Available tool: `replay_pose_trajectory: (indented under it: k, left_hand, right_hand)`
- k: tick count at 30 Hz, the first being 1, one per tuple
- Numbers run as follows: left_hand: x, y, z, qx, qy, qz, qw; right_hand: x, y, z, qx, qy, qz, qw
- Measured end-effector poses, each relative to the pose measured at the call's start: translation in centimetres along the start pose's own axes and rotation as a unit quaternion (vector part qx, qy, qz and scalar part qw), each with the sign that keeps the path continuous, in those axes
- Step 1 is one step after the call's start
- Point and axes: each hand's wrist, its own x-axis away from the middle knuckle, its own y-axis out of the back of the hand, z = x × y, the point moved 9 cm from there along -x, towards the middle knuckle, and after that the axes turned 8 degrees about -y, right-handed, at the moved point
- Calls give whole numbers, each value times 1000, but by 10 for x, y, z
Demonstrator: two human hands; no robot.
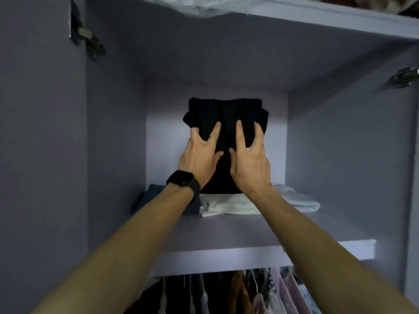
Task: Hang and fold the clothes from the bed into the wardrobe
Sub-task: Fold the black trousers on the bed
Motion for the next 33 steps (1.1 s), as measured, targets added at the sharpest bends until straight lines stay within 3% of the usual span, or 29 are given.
replay_pose_trajectory:
  k: [11,14,18,23,26,29,31,33]
  left_hand:
    - [-30,-63,180,-115,85,78,987]
    - [-12,-112,223,-104,124,164,973]
    - [41,-179,276,-44,242,266,932]
    - [84,-210,317,7,331,314,890]
    - [84,-208,324,-82,313,367,872]
    - [55,-208,308,-218,207,360,883]
    - [49,-216,300,-176,212,348,896]
    - [62,-231,298,-135,240,366,889]
  right_hand:
    - [-51,-200,66,-136,36,82,987]
    - [-34,-270,63,-112,28,177,977]
    - [7,-350,57,-60,24,334,940]
    - [25,-394,38,-19,-43,472,880]
    - [24,-401,28,17,-50,518,854]
    - [7,-401,31,86,-13,480,873]
    - [-6,-401,41,73,25,436,897]
    - [4,-417,42,29,41,468,882]
